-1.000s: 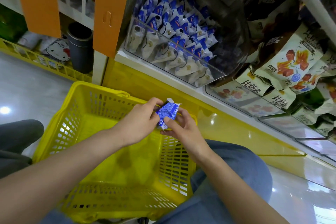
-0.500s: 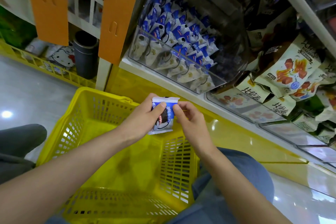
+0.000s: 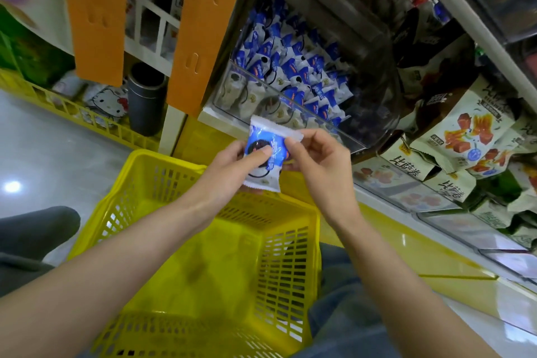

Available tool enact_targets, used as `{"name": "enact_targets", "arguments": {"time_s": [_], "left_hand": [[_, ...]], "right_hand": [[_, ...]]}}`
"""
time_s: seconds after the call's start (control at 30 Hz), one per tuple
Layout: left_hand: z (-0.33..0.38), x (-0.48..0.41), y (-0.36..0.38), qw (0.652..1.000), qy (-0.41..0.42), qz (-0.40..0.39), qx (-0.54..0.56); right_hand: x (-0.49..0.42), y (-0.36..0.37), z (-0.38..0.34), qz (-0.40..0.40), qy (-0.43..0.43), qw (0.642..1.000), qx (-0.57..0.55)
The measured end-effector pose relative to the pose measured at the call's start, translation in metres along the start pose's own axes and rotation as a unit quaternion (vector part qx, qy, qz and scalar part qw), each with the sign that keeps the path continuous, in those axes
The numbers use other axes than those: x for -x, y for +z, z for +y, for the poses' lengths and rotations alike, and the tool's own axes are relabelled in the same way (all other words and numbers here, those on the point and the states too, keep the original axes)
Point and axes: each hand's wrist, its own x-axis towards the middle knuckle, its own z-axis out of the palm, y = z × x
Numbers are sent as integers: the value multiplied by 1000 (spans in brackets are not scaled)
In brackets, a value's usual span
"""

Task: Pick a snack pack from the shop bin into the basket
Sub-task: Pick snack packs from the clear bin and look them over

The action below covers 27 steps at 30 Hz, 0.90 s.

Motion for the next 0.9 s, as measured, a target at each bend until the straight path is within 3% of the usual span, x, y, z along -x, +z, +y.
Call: {"name": "enact_targets", "arguments": {"time_s": [0.07,0.2,0.37,0.8,0.9], "left_hand": [[7,-1,-1,999,26,22,5],[16,-3,-6,996,50,68,13],[16,-4,-6,994,57,94,10],[14,-6,-6,995,39,96,13],[14,-5,-7,995,35,91,13]], "right_hand": [[-17,-5,-10,5,-29,1000,1],[-64,-21,-23,78,-67,988,114],[-115,-20,-15,-41,29,958,282],[-143,-18,-7,-142,11,882,450],[-142,-22,-6,-144,-3,889,434]]}}
